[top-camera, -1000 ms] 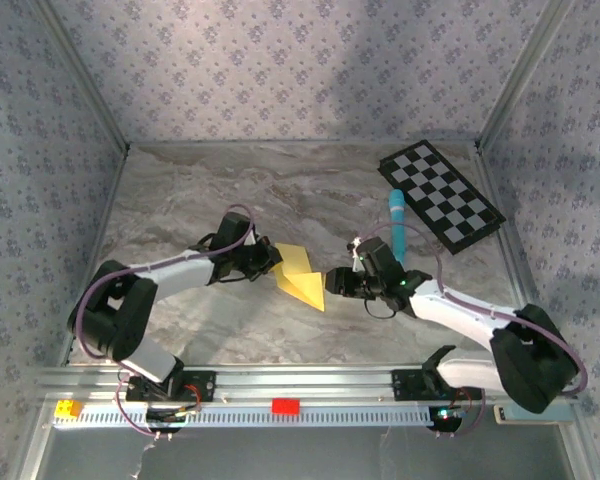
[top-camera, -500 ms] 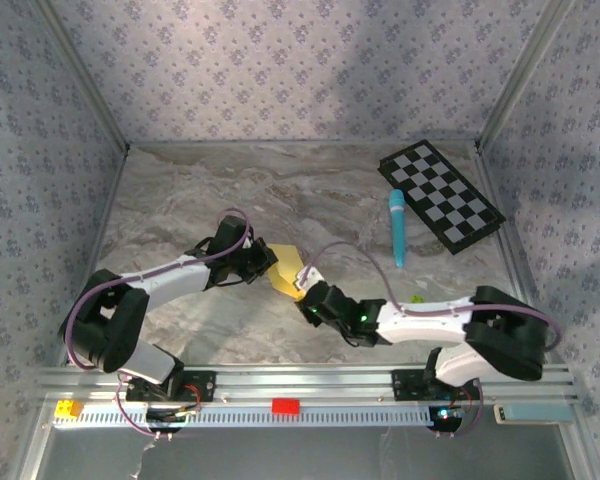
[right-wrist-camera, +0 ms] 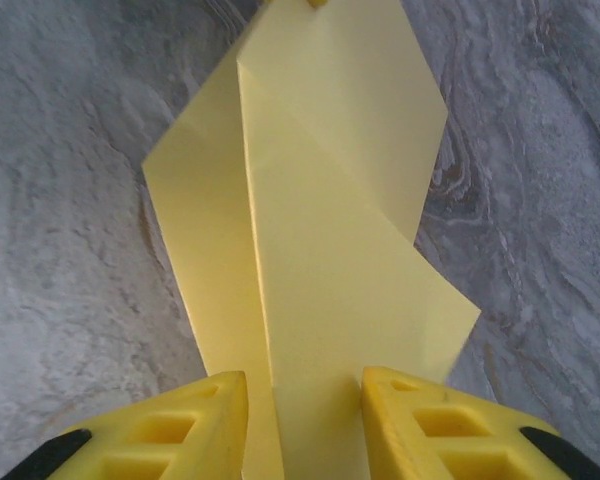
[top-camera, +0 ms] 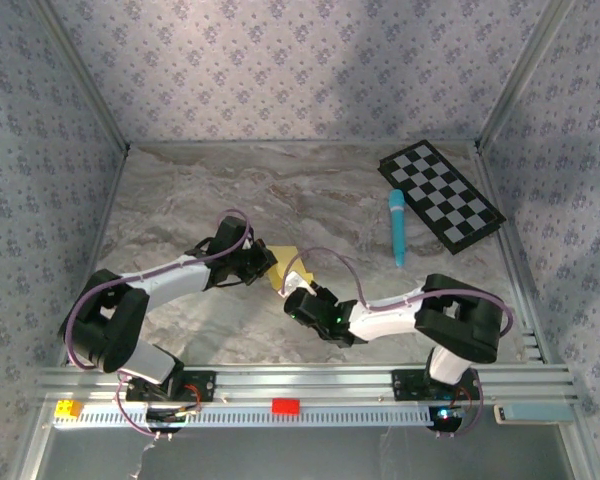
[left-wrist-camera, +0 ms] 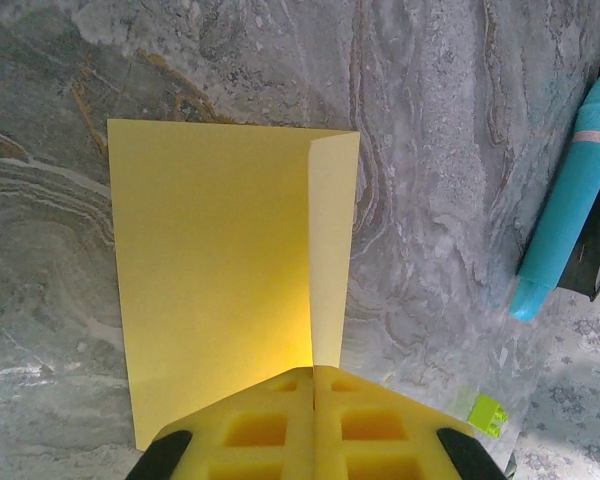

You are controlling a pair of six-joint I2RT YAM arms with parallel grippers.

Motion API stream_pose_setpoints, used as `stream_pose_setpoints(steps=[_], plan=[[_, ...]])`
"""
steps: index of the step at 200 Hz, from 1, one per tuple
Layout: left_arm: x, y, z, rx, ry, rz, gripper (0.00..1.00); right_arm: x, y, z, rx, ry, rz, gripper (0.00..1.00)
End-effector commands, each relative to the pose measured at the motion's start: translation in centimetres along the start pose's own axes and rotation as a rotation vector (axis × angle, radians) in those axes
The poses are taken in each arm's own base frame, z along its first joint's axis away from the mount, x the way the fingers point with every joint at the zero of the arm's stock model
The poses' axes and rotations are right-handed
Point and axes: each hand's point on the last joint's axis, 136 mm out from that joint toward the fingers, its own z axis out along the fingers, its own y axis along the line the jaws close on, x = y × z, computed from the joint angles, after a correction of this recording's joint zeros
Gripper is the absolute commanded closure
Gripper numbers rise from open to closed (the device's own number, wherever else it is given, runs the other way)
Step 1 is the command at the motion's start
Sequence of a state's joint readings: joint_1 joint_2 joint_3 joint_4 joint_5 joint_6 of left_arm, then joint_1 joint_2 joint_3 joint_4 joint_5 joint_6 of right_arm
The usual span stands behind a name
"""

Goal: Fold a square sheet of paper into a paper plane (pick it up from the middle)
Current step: Fourth fold the wing at the center of the table.

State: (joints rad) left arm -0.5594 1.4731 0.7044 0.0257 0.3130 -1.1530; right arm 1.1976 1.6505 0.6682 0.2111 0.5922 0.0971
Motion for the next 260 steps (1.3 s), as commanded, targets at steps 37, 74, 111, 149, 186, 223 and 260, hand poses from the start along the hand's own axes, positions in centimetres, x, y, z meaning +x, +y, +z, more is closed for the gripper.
stream_pose_setpoints(steps=[37, 74, 111, 149, 186, 223, 260], plan=[[-0.1, -1.3, -0.6, 0.015, -0.007, 0.023, 1.0, -0.6, -0.3, 0.1, 0.007, -0.01, 0.076, 0.75], [-0.2, -1.3, -0.6, 0.011, -0.01, 0.026, 0.99, -0.6, 0.0, -0.1, -0.034, -0.011, 0.115, 0.76], [-0.2, -1.2, -0.7, 0.007, -0.012, 0.025, 0.98, -0.5, 0.1, -0.1, -0.061, -0.021, 0.145, 0.83], [-0.2, -0.9, -0.6, -0.005, -0.011, 0.027, 0.81, -0.4, -0.1, -0.1, -0.083, -0.024, 0.183, 0.91], [-0.1, -1.0, -0.3, -0.002, 0.0, 0.029, 0.61, -0.2, 0.1, 0.0, -0.102, -0.017, 0.203, 0.93], [-0.1, -1.1, 0.3, -0.006, 0.024, 0.029, 0.56, 0.0, 0.1, 0.2, -0.119, -0.018, 0.226, 0.93], [-0.1, -0.9, 0.7, -0.028, 0.038, 0.021, 0.55, 0.1, 0.0, 0.2, -0.123, -0.02, 0.247, 0.93]])
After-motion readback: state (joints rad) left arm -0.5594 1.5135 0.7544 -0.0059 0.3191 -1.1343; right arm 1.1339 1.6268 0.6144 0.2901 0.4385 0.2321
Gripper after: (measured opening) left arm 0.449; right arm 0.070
